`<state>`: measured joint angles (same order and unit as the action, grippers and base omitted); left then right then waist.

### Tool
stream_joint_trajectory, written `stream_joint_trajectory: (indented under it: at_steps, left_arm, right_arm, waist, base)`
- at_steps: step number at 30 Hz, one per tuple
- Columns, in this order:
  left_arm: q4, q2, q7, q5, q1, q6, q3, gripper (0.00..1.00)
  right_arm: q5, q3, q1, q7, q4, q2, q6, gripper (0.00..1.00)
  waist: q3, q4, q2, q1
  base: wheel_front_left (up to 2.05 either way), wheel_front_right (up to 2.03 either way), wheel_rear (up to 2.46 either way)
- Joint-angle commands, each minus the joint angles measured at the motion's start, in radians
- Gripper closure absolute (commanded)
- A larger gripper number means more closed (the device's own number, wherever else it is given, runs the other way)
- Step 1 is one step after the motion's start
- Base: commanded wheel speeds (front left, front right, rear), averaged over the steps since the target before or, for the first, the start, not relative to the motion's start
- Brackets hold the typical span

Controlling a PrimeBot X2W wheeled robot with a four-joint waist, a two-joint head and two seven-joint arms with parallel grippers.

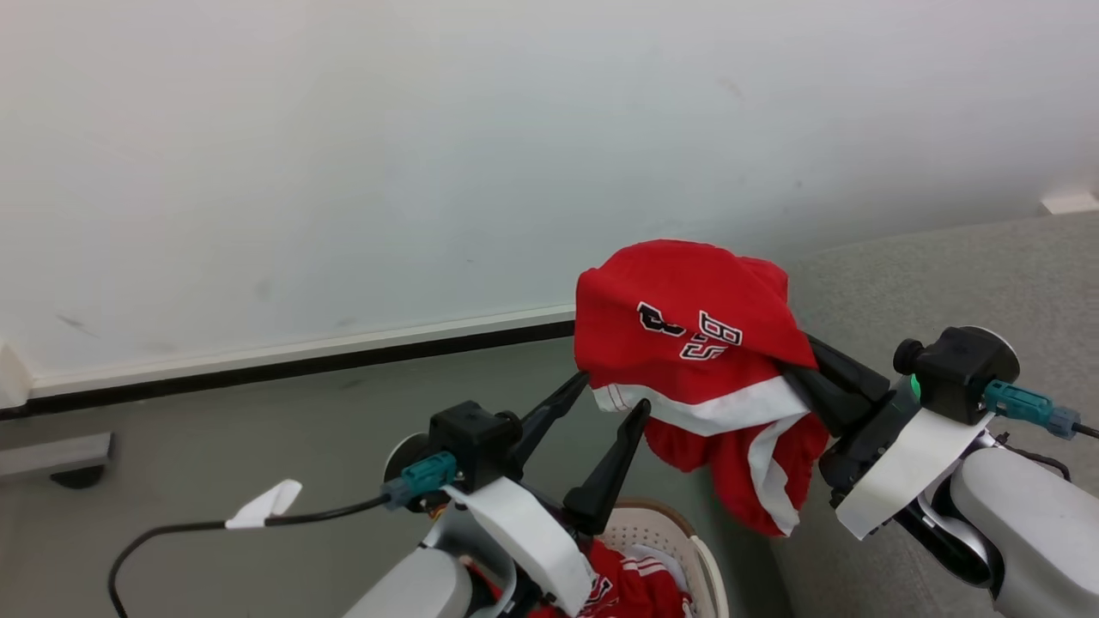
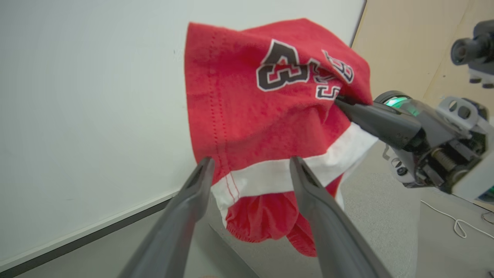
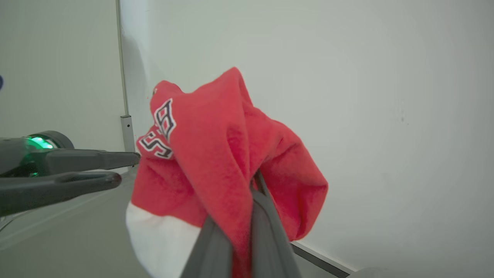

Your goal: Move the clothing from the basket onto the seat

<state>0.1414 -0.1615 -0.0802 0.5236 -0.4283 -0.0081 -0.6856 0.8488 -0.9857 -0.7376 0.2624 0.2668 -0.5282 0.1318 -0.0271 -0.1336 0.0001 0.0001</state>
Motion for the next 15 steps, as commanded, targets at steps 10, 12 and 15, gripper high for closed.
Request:
stream_joint_trajectory:
  at_steps: [10,12,15]
  left_arm:
    - [0.023,0.010,-0.025,-0.016,-0.008,0.000,-0.016,0.00]
    - [0.027,0.012,-0.028,-0.018,-0.012,-0.001,-0.019,0.00]
    - [0.030,0.014,-0.030,-0.022,-0.019,-0.001,-0.025,0.00]
  right_arm:
    - [-0.027,0.070,0.049,0.004,-0.012,-0.038,-0.002,1.00]
    - [-0.026,0.087,0.058,0.004,-0.016,-0.045,-0.002,1.00]
    - [-0.028,0.110,0.076,0.004,-0.022,-0.053,-0.002,1.00]
  waist:
    - [0.042,-0.138,-0.0001,-0.0001]
    - [0.048,-0.164,-0.0001,-0.0001]
    - [0.060,-0.198,-0.0001,-0.0001]
  base:
    - [0.00,0.00,0.00]
    - [0.00,0.00,0.00]
    - [0.00,0.00,0.00]
